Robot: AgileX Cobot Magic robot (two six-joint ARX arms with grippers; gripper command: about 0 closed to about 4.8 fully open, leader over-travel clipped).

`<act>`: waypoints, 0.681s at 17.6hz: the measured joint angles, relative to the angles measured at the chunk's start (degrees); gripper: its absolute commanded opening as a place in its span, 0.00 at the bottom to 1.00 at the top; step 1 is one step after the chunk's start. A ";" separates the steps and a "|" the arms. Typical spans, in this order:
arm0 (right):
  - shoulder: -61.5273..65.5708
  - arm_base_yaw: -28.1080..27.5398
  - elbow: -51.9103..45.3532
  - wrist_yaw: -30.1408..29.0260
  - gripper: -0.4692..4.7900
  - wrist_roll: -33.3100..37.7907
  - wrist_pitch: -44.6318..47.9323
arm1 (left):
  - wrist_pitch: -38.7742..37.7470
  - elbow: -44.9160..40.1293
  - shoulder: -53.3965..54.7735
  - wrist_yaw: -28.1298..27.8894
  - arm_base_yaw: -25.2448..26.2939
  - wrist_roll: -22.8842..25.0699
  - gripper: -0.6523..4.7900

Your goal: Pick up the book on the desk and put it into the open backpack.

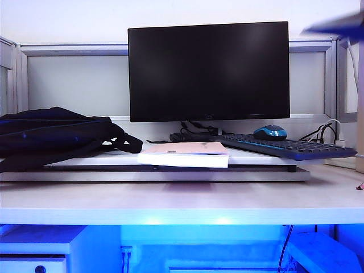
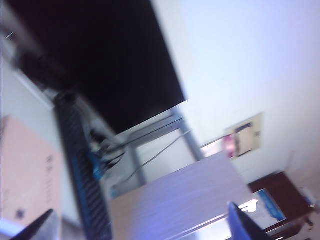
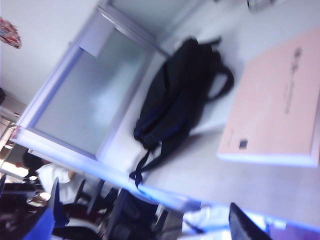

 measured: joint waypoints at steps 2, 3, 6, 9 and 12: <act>4.79 0.00 0.00 -1.84 1.00 1.79 2.86 | 1.33 1.79 6.23 1.31 0.00 0.26 1.00; 7.39 0.00 0.00 -2.54 1.00 2.54 4.35 | 2.95 2.34 9.18 2.23 0.00 0.28 1.00; 13.94 0.00 0.00 -3.28 1.00 3.93 7.43 | 8.72 4.63 16.02 4.74 0.00 0.31 1.00; 21.11 -0.02 0.02 -3.76 1.00 6.10 13.79 | 9.51 6.60 20.83 5.29 0.00 1.25 1.00; 29.22 -0.02 0.13 -4.42 1.00 9.46 20.20 | 9.44 6.71 22.77 5.29 0.00 2.64 1.00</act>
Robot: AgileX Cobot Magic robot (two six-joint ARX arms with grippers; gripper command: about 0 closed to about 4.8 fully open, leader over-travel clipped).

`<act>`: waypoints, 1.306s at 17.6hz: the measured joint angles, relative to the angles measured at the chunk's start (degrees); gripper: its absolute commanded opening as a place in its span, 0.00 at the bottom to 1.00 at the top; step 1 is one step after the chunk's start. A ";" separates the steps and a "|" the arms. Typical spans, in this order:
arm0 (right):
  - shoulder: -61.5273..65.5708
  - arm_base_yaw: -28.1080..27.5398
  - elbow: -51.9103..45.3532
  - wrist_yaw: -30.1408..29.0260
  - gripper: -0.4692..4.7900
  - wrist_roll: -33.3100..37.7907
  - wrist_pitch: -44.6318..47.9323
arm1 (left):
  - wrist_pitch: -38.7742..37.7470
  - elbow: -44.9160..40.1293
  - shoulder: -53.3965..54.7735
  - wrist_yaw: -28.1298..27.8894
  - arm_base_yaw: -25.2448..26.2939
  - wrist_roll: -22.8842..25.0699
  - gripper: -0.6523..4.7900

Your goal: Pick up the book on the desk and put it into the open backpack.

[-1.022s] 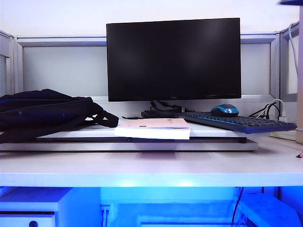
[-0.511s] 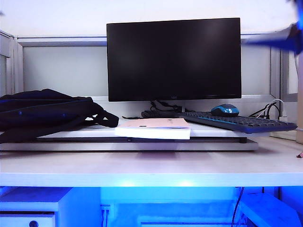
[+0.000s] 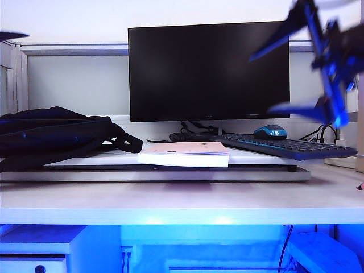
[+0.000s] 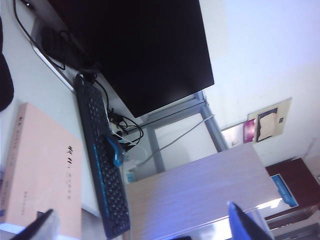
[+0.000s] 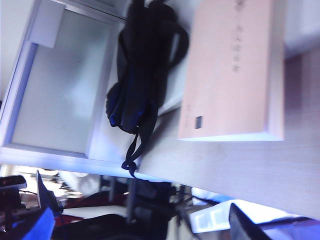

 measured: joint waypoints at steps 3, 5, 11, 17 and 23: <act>8.33 0.00 0.96 -1.62 1.00 3.06 6.49 | 0.09 0.02 1.64 0.07 0.02 1.27 1.00; 13.33 -0.02 2.32 -2.34 1.00 4.39 8.61 | 0.11 0.02 3.17 0.09 0.02 1.53 1.00; 21.51 -0.04 8.13 -2.71 1.00 4.76 9.88 | 0.70 0.02 6.43 0.09 0.04 1.75 1.00; 27.21 -0.02 11.96 -1.84 1.00 4.98 8.39 | 3.52 0.79 8.22 0.20 0.02 2.21 1.00; 36.70 4.39 21.24 -2.73 1.00 7.34 8.07 | 3.78 2.78 10.69 0.37 0.02 2.38 1.00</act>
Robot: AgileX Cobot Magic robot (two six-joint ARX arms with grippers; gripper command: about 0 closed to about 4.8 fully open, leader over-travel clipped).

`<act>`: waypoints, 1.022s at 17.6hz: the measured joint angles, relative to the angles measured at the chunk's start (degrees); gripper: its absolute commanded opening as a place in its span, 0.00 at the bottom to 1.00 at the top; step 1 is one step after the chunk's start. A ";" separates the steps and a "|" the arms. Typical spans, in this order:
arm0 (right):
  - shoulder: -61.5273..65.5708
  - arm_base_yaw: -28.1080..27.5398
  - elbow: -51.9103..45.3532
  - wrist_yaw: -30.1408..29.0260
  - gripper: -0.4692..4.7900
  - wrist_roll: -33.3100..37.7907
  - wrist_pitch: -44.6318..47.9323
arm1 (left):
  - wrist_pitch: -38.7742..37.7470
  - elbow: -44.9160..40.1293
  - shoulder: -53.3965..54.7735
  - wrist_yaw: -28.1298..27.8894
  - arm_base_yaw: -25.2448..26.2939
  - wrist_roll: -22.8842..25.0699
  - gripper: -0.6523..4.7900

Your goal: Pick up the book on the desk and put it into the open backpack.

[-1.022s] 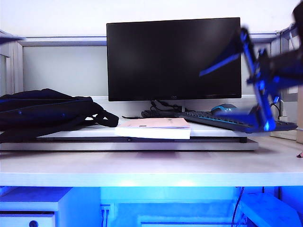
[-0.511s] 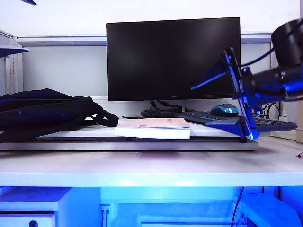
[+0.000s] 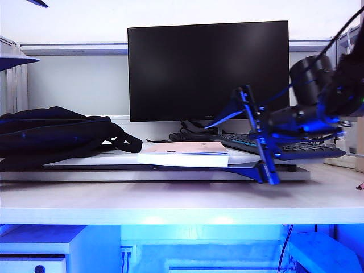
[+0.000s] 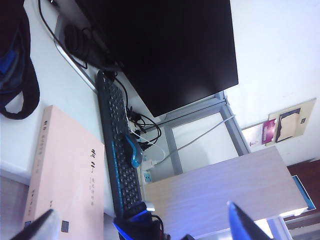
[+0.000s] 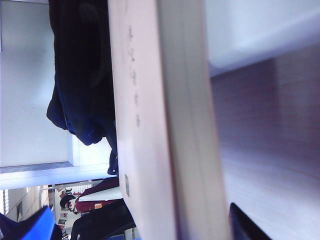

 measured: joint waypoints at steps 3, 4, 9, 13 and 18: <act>0.28 0.46 0.48 0.24 1.00 0.44 -0.13 | 0.00 0.07 0.00 0.02 0.00 0.00 1.00; 0.28 0.46 0.48 0.28 0.99 0.44 -0.11 | 0.00 0.07 0.00 0.00 0.00 0.00 1.00; 0.28 0.48 0.48 1.14 0.20 0.44 -0.13 | 0.00 0.07 0.00 0.00 0.02 0.04 1.00; 0.31 0.48 0.46 1.22 0.07 0.42 -0.13 | 0.00 0.07 0.00 0.00 0.02 0.17 1.00; 0.59 0.52 0.37 1.86 0.07 0.70 3.69 | 0.00 0.07 0.00 -0.24 0.02 0.79 1.00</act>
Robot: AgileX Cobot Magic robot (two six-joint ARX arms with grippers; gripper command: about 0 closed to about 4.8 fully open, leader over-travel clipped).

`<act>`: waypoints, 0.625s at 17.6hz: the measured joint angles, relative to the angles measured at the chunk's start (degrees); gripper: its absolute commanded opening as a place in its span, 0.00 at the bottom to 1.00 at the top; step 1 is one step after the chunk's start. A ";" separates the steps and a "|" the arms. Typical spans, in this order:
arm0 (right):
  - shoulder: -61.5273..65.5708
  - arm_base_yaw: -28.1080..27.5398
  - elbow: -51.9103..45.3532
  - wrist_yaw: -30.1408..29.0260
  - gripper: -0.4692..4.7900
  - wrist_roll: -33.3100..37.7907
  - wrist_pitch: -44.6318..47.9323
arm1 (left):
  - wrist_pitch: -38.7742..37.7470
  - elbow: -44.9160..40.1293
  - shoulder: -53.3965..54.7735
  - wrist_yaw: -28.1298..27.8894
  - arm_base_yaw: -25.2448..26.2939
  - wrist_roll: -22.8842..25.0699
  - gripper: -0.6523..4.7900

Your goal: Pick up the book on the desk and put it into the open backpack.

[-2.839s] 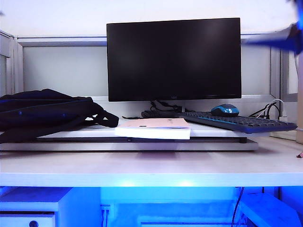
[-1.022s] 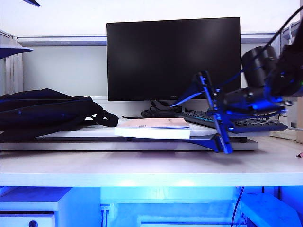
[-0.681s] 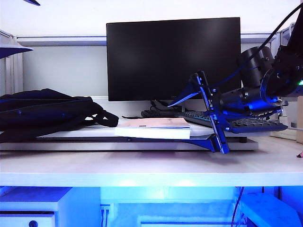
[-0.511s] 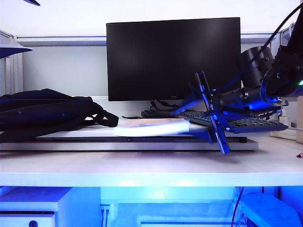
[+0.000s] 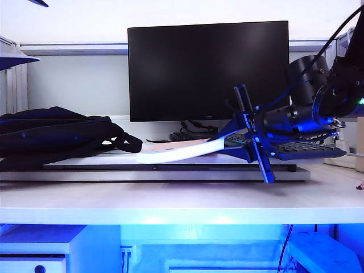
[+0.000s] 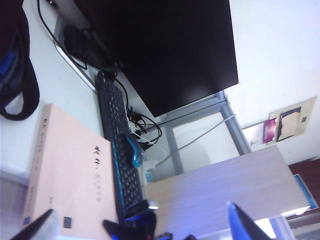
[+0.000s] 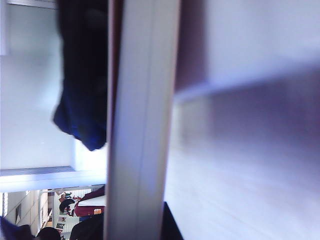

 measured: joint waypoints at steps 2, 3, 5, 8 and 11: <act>0.07 0.00 -0.02 0.13 0.07 1.88 3.45 | 0.00 0.00 0.00 -2.21 0.00 0.68 1.00; 0.07 0.00 -0.02 0.02 0.07 2.78 3.76 | 0.02 0.00 0.11 -3.96 0.02 0.72 1.00; 0.11 -0.09 0.42 -1.05 0.07 3.15 4.09 | 0.07 0.28 1.77 -4.68 2.14 0.74 1.00; 0.13 -0.04 0.48 -2.34 0.07 6.08 8.35 | -0.02 0.35 6.58 -4.00 6.54 0.70 1.00; 0.13 0.00 3.15 -5.07 0.07 7.56 9.31 | 0.11 0.35 9.77 -2.32 9.99 0.70 1.00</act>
